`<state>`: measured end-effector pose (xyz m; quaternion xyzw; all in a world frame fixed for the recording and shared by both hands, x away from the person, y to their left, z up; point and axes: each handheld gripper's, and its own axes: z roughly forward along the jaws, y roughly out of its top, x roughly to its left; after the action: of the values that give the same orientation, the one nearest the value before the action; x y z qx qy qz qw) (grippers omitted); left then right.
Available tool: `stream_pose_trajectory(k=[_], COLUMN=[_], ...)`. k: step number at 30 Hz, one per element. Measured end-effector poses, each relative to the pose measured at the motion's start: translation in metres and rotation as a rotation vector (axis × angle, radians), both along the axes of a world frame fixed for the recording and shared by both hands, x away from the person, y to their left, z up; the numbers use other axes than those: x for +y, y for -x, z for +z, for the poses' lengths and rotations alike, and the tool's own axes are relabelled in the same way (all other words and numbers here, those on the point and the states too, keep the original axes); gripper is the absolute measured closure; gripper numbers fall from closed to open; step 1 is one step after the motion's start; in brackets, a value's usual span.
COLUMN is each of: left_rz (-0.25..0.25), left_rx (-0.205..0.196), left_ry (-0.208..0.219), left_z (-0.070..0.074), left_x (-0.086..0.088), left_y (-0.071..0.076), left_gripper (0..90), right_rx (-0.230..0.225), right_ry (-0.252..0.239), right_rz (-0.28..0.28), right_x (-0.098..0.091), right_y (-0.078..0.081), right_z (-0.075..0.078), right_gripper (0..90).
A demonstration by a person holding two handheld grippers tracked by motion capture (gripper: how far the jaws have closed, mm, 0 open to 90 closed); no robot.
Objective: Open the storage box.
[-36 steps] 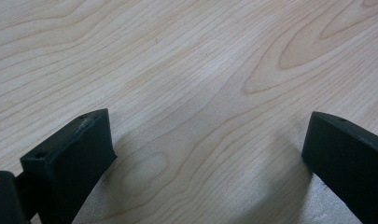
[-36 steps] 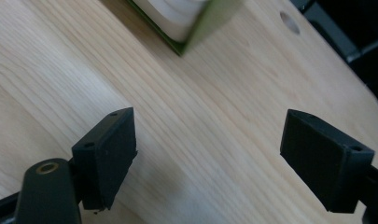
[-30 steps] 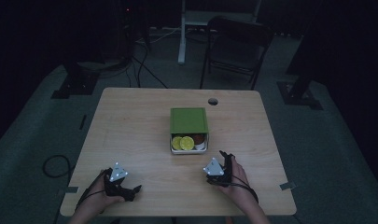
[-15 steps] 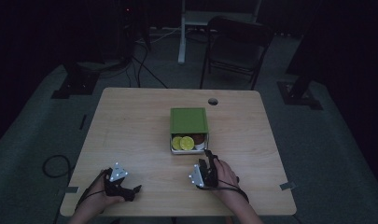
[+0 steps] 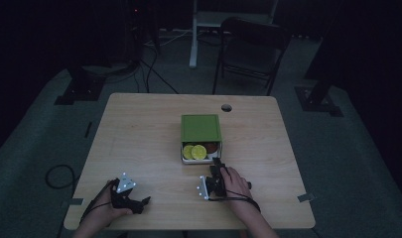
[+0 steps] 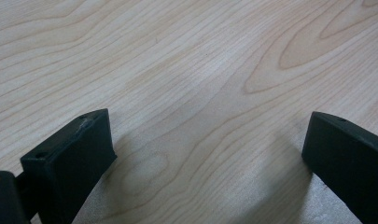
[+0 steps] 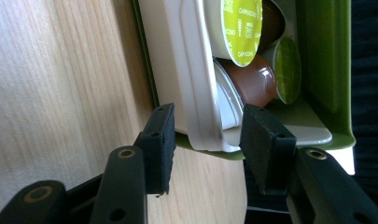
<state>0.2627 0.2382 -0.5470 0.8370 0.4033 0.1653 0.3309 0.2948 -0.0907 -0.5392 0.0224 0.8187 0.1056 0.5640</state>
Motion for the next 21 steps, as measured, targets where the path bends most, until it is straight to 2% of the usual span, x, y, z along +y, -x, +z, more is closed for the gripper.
stream_pose_trajectory(k=[6, 8, 11, 16, 21], left_rz=[0.0, 0.0, -0.001, -0.001, -0.001], left_rx=[0.0, 0.0, 0.0, 0.0, -0.001], left_ry=[0.0, 0.0, -0.001, -0.001, 0.0], left_z=[0.0, 0.0, 0.0, 0.0, 0.0], left_x=[0.0, 0.0, 0.0001, 0.0001, 0.0001], left_y=[0.0, 0.0, 0.0, 0.0, 0.0], left_gripper=[2.2, 2.2, 2.2, 2.2, 2.2], right_rx=[-0.013, -0.03, -0.04, -0.032, -0.03], right_ry=[0.034, 0.053, 0.069, 0.101, 0.112], right_rz=[0.005, 0.005, 0.023, 0.024, 0.02], right_x=[0.0036, 0.0053, 0.0075, 0.0104, 0.0099], right_y=[-0.0033, -0.0043, -0.0052, -0.0082, -0.0101], right_z=[-0.0047, -0.0059, -0.0074, -0.0091, -0.0103], right_gripper=[56.4, 57.0, 59.6, 63.4, 66.2])
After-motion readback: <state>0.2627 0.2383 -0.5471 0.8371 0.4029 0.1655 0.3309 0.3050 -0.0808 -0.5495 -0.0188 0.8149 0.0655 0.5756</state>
